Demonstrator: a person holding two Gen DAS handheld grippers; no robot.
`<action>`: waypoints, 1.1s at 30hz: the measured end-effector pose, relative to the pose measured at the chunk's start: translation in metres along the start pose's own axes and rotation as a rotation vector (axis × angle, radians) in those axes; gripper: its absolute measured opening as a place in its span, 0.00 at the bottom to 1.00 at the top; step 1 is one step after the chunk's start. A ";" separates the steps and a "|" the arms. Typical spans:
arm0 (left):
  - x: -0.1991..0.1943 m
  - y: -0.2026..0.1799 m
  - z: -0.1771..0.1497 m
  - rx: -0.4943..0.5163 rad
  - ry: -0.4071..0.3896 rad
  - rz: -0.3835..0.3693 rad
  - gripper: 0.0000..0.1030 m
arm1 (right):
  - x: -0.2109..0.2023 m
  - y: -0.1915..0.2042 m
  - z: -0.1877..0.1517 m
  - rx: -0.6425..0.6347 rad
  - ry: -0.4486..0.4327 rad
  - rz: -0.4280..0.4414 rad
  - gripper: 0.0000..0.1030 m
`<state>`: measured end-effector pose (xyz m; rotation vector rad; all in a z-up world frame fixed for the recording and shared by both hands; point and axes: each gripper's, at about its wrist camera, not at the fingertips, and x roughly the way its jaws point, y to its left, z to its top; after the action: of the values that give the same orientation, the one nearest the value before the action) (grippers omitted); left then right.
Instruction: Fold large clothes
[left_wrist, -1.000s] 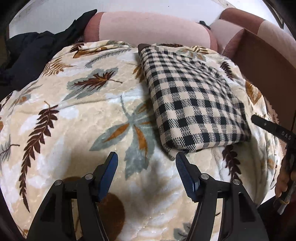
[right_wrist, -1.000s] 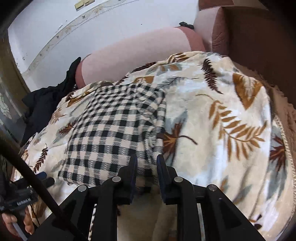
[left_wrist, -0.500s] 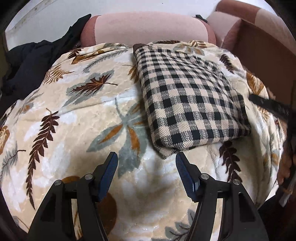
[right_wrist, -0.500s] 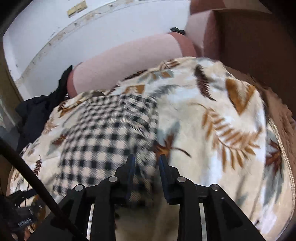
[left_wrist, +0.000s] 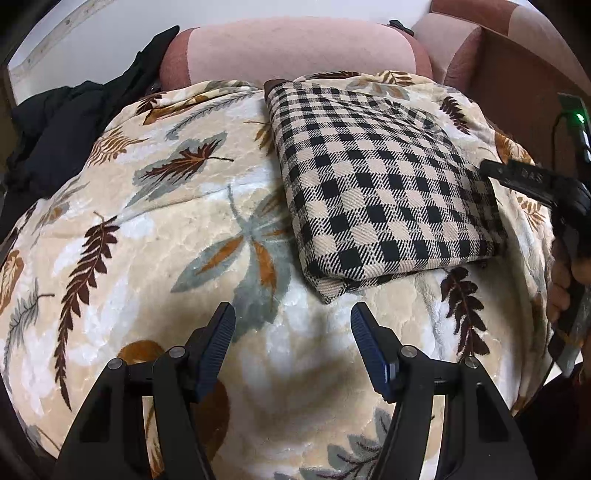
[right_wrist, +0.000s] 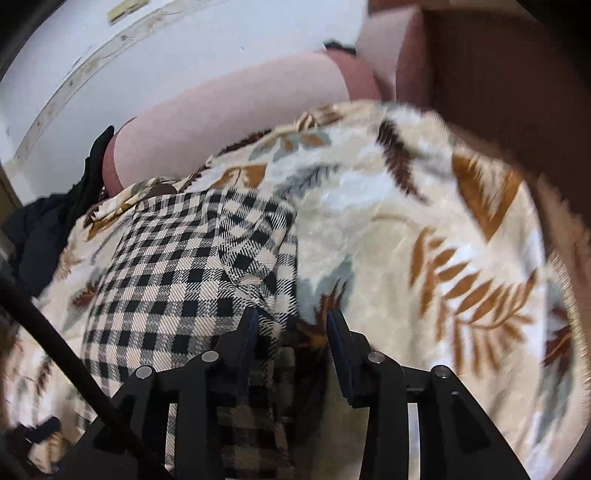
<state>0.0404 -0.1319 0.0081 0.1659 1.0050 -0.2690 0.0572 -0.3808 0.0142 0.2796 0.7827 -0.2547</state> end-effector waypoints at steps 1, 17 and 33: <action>-0.001 0.001 -0.002 -0.010 -0.003 -0.004 0.62 | -0.005 0.002 -0.004 -0.010 -0.007 -0.004 0.40; -0.117 0.030 -0.041 -0.135 -0.502 0.216 0.84 | -0.112 0.051 -0.080 -0.140 -0.124 0.057 0.62; -0.156 -0.013 -0.063 0.029 -0.559 0.056 0.90 | -0.138 0.032 -0.137 -0.041 -0.105 -0.024 0.65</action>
<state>-0.0934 -0.1052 0.1076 0.1338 0.4416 -0.2594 -0.1159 -0.2874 0.0258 0.2159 0.6868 -0.2738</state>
